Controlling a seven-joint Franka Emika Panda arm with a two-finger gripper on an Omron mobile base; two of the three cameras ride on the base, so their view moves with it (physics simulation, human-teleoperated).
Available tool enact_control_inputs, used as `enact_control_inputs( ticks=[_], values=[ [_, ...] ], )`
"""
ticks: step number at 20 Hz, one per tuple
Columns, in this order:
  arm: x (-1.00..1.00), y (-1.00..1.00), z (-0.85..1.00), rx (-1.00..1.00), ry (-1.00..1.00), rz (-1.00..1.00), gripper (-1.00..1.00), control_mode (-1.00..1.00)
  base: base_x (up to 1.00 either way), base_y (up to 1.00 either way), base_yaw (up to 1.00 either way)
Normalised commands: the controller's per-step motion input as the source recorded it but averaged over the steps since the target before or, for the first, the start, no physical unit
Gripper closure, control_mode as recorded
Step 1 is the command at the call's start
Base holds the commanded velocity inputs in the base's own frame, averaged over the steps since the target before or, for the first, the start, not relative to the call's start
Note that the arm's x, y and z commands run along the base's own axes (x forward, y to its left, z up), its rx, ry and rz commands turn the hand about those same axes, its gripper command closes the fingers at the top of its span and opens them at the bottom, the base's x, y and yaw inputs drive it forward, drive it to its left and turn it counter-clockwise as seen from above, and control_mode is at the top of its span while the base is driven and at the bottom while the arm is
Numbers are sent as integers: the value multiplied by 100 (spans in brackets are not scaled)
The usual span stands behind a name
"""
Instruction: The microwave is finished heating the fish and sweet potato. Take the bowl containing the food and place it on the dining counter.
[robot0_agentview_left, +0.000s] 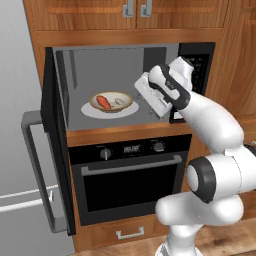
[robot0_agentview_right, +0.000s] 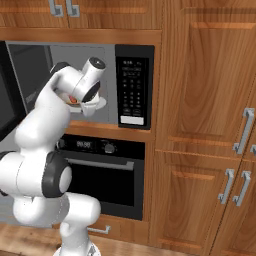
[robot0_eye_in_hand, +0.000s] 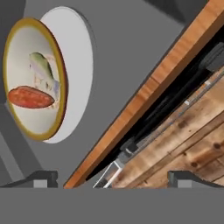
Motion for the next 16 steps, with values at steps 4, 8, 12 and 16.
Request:
enact_control_inputs(
  ticks=[4,8,12,16],
  values=[
    [70,44,-33,-3,-3,-10,-100,-100,0,0,0],
    [79,41,-53,-6,-1,-9,-100,-100,0,0,0],
    [73,38,-19,0,-4,-9,-100,-100,0,0,0],
    [63,24,-11,0,-3,-7,-100,-100,0,0,0]
  ],
)
